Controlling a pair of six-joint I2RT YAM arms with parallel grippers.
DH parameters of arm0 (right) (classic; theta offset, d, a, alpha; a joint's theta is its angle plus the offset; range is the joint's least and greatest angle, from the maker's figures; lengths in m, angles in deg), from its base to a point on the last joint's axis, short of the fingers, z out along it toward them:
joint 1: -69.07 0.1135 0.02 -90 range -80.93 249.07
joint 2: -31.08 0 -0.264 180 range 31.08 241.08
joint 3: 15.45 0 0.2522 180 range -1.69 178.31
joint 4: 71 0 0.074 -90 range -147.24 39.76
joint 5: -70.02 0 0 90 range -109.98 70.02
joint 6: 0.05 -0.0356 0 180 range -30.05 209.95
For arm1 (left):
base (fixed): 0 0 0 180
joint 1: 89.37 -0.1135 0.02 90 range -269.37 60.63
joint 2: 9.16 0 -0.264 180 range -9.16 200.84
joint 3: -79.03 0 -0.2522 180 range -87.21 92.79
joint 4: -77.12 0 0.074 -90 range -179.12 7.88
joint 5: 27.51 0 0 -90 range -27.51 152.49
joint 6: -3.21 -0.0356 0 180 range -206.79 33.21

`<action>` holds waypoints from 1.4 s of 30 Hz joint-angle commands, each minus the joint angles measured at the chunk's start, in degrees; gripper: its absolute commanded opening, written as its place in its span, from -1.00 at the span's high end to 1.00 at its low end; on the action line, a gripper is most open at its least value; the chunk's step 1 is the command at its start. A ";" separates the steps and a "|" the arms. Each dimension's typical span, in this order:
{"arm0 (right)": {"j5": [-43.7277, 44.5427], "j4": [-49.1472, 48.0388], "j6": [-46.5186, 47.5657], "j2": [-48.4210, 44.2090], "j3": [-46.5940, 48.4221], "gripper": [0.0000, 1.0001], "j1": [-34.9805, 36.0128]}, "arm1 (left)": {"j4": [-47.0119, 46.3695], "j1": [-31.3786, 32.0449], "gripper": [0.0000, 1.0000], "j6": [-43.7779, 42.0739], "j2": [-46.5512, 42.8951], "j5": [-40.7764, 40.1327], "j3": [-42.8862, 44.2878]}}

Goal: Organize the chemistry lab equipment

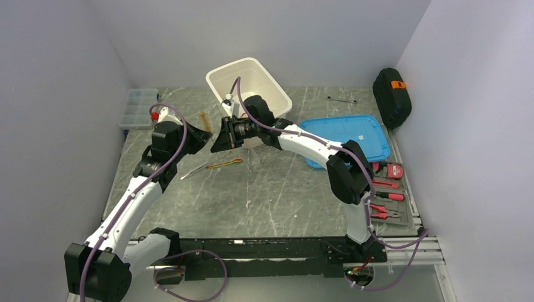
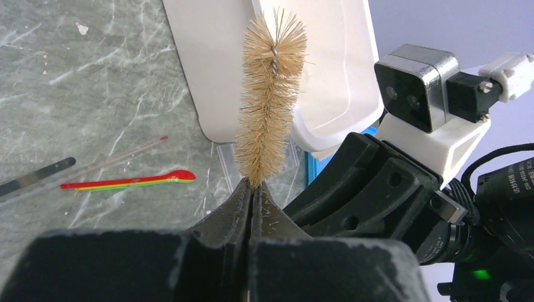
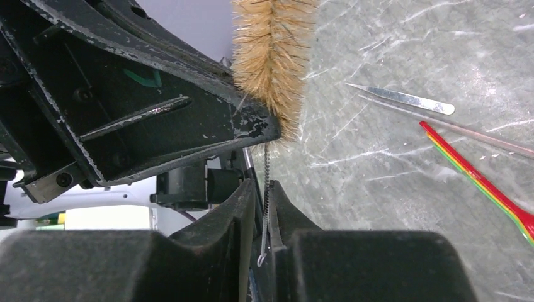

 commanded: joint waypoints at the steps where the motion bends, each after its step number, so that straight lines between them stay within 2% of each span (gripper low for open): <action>1: -1.13 -4.02 -1.62 0.48 2.70 0.75 0.01 | -1.81 0.15 1.00 -1.43 -1.77 0.37 0.43; 5: 0.74 -2.88 -1.23 0.43 3.03 1.00 0.05 | -2.22 0.17 0.98 -1.57 -2.21 0.57 0.03; 7: 3.15 -1.66 -0.10 -0.35 2.86 1.00 0.05 | -2.56 0.17 0.93 -1.86 -2.39 1.37 0.03; 8: 4.17 -1.61 0.56 -1.08 2.46 1.00 0.05 | -2.70 0.17 0.84 -2.25 -2.53 1.88 0.09; 9: 5.22 -1.61 1.24 -1.99 1.81 1.00 0.04 | -2.67 0.13 0.67 -2.87 -2.62 2.38 0.34; 10: 6.47 -1.61 2.36 -3.17 1.17 1.00 0.07 | -2.58 0.17 0.37 -4.08 -2.83 2.80 0.71; 12: 8.61 0.67 4.62 -5.51 0.31 1.00 0.00 | -2.25 0.17 -0.03 -5.46 -3.37 3.36 1.26; 13: 9.61 1.67 5.86 -6.67 0.14 1.00 0.03 | -2.07 0.17 -0.36 -6.61 -3.67 3.52 1.41; 14: 10.73 2.68 7.13 -7.75 0.14 1.00 0.06 | -2.27 0.15 -0.60 -7.67 -4.06 3.57 1.59; 16: 13.08 5.48 9.61 -9.50 0.53 1.00 0.00 | -2.43 0.15 -0.94 -10.15 -4.96 4.34 2.15; 20: 18.71 12.31 13.78 -12.01 2.45 1.00 -0.68 | 0.12 0.13 -0.99 -15.15 -7.04 2.40 3.96; 25: 20.86 15.71 15.34 -13.31 3.51 1.00 -5.22 | 2.75 0.17 -0.99 -23.65 -13.14 -3.07 3.79; 31: 23.60 20.72 20.81 -10.01 10.62 1.00 -10.44 | 4.62 0.17 -0.99 -42.44 -20.94 -3.46 3.31; 35: 26.27 26.46 26.27 -2.57 20.79 1.00 -11.28 | 10.59 0.04 -0.99 -45.56 -18.50 -9.86 3.17; 39: 26.61 33.44 29.38 7.18 33.63 1.00 -11.30 | 10.77 -1.22 -0.99 -44.17 -16.50 -7.08 1.54; 42: 26.77 35.38 29.76 12.14 39.33 1.00 -11.30 | 10.52 -1.23 -0.99 -43.98 -16.18 -6.75 1.47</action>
